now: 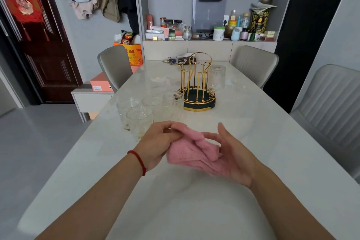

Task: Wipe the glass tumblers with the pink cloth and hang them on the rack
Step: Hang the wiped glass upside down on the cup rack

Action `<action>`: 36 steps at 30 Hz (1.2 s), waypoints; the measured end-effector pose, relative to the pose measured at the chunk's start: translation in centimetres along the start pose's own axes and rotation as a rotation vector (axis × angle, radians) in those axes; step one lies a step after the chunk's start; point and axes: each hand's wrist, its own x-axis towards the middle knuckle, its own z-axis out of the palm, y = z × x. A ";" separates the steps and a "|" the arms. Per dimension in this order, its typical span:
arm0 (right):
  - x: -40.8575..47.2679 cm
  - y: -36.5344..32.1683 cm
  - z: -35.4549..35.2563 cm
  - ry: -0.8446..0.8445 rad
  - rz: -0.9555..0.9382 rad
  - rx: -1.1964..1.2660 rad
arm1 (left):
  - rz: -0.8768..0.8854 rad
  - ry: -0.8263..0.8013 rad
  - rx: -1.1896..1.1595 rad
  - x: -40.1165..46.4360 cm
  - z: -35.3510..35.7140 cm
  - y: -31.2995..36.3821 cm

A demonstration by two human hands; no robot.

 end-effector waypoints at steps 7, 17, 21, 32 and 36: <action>-1.3 0.3 -1.0 0.124 -0.199 -0.380 | -0.254 -0.050 -0.042 0.8 1.7 0.5; -4.0 -2.3 -4.9 0.593 -0.263 -0.702 | -0.281 -0.200 -0.119 0.6 6.7 0.1; -5.7 -1.6 -2.7 0.628 -0.652 -1.075 | -0.197 -0.167 -0.131 1.0 8.3 1.0; -4.4 -1.1 -1.3 0.201 -0.608 -0.692 | -0.139 -0.427 -0.252 -0.1 5.7 1.5; -4.7 -2.1 -1.9 0.280 -0.549 -0.458 | -0.125 -0.527 -0.233 -0.1 4.8 2.0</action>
